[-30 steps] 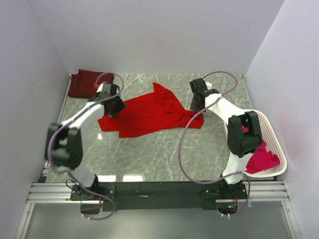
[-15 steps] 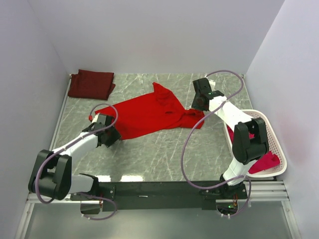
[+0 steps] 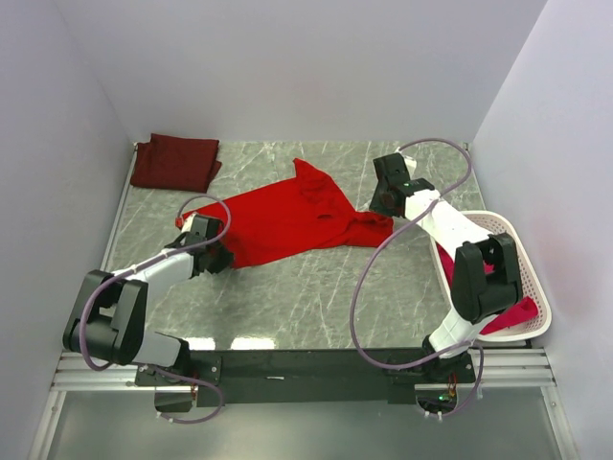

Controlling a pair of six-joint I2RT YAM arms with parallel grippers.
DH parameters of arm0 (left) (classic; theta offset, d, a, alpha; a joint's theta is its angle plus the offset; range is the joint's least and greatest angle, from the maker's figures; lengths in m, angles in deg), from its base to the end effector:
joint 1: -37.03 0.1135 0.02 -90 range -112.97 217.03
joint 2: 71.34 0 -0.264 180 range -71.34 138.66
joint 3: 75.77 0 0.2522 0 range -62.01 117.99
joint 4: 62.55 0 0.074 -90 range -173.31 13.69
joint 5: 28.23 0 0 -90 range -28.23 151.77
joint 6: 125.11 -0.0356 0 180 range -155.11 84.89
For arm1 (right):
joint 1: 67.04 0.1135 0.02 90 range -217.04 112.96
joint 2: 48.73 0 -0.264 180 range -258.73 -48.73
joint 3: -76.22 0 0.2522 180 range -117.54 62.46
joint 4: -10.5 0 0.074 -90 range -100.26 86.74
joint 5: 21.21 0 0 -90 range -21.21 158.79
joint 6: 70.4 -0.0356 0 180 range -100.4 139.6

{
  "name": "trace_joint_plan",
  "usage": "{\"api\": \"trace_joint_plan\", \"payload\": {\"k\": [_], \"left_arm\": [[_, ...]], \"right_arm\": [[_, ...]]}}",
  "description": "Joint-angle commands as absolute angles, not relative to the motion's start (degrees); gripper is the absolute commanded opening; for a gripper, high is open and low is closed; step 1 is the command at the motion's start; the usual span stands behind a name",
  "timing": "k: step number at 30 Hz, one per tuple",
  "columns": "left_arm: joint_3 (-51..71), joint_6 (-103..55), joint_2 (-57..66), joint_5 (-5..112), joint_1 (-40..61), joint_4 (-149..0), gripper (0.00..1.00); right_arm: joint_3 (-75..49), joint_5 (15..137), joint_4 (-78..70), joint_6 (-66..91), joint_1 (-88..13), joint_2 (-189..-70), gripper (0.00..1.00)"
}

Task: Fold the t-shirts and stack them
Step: Fold the tshirt

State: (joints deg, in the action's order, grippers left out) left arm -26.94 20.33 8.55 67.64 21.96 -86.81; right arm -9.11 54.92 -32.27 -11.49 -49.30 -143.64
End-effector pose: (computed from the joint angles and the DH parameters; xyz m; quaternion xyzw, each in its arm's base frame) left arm 0.2442 -0.0620 0.1533 -0.3433 0.8895 -0.1319 0.2713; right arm 0.3432 0.1008 0.2486 0.1479 0.9287 0.0283 0.3389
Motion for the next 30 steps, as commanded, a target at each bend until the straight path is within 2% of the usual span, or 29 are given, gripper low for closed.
{"api": "trace_joint_plan", "payload": {"k": [1,2,3,10,12,14,15,17,23,30], "left_arm": [[-28.96,20.87,9.43,67.31,21.74,-87.39,0.19],[-29.05,20.79,9.34,67.05,21.74,-87.21,0.12],[-28.87,20.61,9.34,66.87,21.74,-87.21,0.01],[-25.27,18.41,6.36,67.75,21.83,-89.93,0.01],[-24.13,17.63,5.74,68.53,21.83,-91.86,0.11],[-24.21,17.71,5.12,69.24,21.83,-93.01,0.27],[-24.82,18.23,3.99,69.59,21.83,-94.05,0.41],[-25.70,18.94,1.97,69.77,21.74,-94.50,0.50],[-22.99,23.86,4.85,75.83,15.95,-99.78,0.53],[-19.65,27.46,10.57,80.22,14.35,-101.27,0.52]], "right_arm": [[-9.26,54.72,-30.94,-11.95,-49.54,-140.05,0.00],[-9.26,54.72,-31.03,-11.95,-49.46,-139.87,0.00],[-9.34,54.72,-31.03,-11.95,-49.54,-139.78,0.00],[-9.87,55.34,-31.03,-11.69,-49.54,-138.91,0.00],[-10.05,55.69,-31.21,-11.69,-49.46,-138.90,0.00],[-9.87,55.78,-30.95,-11.78,-49.55,-138.90,0.00],[-9.61,55.78,-30.86,-11.78,-49.46,-138.82,0.00],[-9.52,55.78,-30.77,-11.78,-49.54,-138.64,0.00],[-9.78,56.57,-30.68,-12.13,-49.46,-138.64,0.00],[-9.70,56.66,-30.51,-11.60,-49.55,-138.38,0.00]]}}
